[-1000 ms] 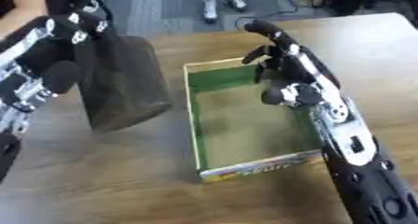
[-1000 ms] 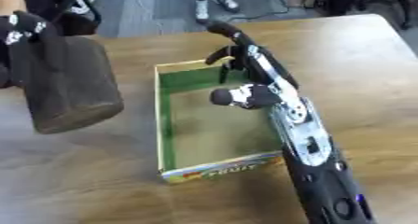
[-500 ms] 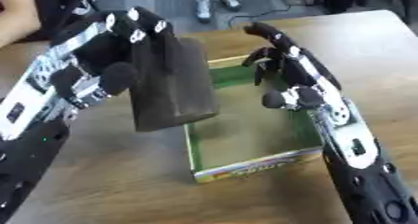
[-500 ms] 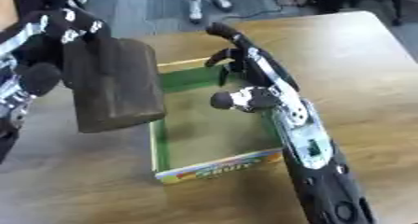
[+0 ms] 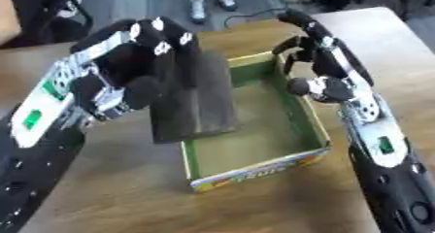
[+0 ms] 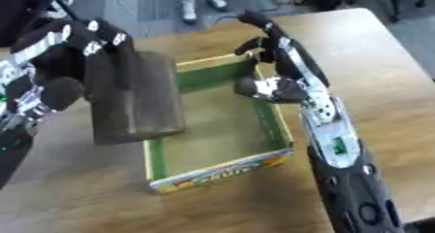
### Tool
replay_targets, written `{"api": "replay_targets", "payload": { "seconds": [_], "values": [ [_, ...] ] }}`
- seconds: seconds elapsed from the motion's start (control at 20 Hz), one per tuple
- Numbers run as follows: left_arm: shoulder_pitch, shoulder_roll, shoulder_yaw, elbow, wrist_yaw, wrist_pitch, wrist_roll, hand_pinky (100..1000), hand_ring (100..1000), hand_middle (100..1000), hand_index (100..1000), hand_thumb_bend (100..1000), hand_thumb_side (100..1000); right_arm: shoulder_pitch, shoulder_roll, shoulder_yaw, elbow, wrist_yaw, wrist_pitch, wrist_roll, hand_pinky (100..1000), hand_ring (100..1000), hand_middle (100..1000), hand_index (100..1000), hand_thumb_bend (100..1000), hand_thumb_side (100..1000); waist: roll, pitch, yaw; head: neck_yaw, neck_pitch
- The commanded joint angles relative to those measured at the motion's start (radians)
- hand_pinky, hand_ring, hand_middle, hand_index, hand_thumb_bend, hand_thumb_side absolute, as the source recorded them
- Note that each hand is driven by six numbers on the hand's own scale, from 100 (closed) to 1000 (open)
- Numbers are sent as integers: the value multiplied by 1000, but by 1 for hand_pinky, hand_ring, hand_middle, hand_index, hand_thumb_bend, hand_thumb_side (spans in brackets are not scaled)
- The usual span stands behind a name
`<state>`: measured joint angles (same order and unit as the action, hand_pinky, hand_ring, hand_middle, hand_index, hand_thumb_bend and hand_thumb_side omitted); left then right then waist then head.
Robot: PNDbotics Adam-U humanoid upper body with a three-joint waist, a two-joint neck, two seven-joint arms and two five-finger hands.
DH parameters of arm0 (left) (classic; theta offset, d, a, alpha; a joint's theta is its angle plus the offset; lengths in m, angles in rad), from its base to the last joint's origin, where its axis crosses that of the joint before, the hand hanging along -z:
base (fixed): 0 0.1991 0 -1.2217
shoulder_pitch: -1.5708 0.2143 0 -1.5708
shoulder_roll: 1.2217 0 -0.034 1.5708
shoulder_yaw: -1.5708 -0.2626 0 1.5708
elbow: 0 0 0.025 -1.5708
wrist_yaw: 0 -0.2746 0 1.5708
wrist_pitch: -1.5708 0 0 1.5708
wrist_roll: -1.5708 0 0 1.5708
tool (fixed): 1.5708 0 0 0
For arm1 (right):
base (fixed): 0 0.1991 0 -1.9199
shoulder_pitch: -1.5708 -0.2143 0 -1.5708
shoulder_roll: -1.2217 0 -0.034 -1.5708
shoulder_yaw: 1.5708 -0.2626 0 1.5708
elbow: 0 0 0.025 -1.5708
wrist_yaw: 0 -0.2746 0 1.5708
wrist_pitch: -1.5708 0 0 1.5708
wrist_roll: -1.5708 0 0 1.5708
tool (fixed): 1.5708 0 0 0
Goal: Pick up objects on the table and place them in the box.
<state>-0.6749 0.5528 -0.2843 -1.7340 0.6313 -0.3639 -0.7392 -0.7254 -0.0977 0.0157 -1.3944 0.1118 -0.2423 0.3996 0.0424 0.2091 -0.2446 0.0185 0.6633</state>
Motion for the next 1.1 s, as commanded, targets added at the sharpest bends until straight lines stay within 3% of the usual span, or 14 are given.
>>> {"api": "replay_targets", "payload": {
  "seconds": [0.05,0.45,0.6,0.85,1.1],
  "values": [
    [-12,-1,-2,-21,-12,-154,-168,100,100,100,391,100,456,-35,-6,-5,-8,10,-5,-10,398,652,929,977,1000,541,-3,-11,-12,7,-4],
    [-14,-20,-20,-22,-42,-124,-168,100,100,100,391,100,448,-58,1,-5,-4,19,-13,-17,399,653,928,974,1000,541,-5,4,-52,16,-17],
    [-13,-22,-26,-18,-66,-138,-168,100,100,100,391,100,441,-66,2,-4,-3,20,-15,-15,398,652,927,975,1000,541,-4,11,-62,22,-26],
    [-7,-15,-33,29,-143,-243,-168,100,100,100,392,100,428,-74,1,0,1,20,-17,-11,398,652,929,976,1000,541,-3,22,-77,33,-41],
    [-26,-4,-30,188,-237,-404,-168,100,100,100,393,100,416,-79,4,5,3,14,-18,-4,398,652,931,978,1000,541,1,29,-95,52,-61]
  ]
}}
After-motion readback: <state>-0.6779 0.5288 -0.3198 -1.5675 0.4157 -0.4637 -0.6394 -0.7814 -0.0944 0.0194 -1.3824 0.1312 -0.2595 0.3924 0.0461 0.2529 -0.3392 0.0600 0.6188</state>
